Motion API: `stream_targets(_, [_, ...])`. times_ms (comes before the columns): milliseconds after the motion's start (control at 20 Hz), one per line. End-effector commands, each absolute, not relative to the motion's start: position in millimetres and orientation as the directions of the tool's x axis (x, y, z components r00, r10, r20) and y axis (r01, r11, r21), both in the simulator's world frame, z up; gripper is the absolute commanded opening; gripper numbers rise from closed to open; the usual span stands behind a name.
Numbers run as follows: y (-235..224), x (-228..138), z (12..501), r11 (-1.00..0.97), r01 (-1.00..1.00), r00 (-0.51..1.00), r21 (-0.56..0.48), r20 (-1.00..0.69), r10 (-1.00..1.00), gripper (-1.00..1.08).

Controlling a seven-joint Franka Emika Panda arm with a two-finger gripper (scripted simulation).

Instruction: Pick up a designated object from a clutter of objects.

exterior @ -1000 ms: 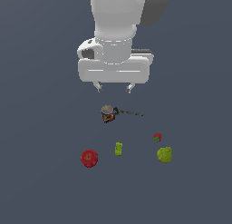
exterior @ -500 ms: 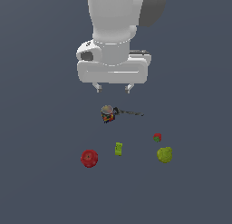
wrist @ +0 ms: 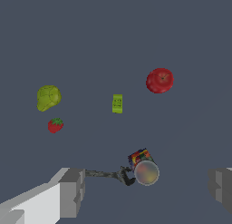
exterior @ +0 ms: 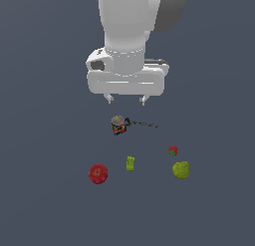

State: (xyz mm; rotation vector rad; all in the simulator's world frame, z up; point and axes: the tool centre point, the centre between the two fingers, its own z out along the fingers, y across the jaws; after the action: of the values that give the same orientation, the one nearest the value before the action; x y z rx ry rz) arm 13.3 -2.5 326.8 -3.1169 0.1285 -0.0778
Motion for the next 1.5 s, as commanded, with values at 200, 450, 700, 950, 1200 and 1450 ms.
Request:
stream_targets(200, [10.8, 27.1, 315.1, -0.986, -0.162, 0.986, -0.041, 0.037, -0.164, 1.0])
stream_targets(450, [26.8, 42.4, 300.5, -0.965, -0.256, 0.966, -0.056, 0.022, -0.257, 1.0])
stream_targets(700, [46.6, 59.3, 281.8, -0.929, -0.364, 0.931, -0.067, 0.001, -0.365, 1.0])
stream_targets(950, [67.4, 74.7, 261.7, -0.881, -0.468, 0.884, -0.068, -0.018, -0.468, 1.0])
stream_targets(1200, [89.0, 88.3, 240.4, -0.823, -0.565, 0.825, -0.063, -0.034, -0.564, 1.0])
stream_targets(1450, [111.4, 100.1, 218.0, -0.755, -0.654, 0.757, -0.053, -0.045, -0.652, 1.0])
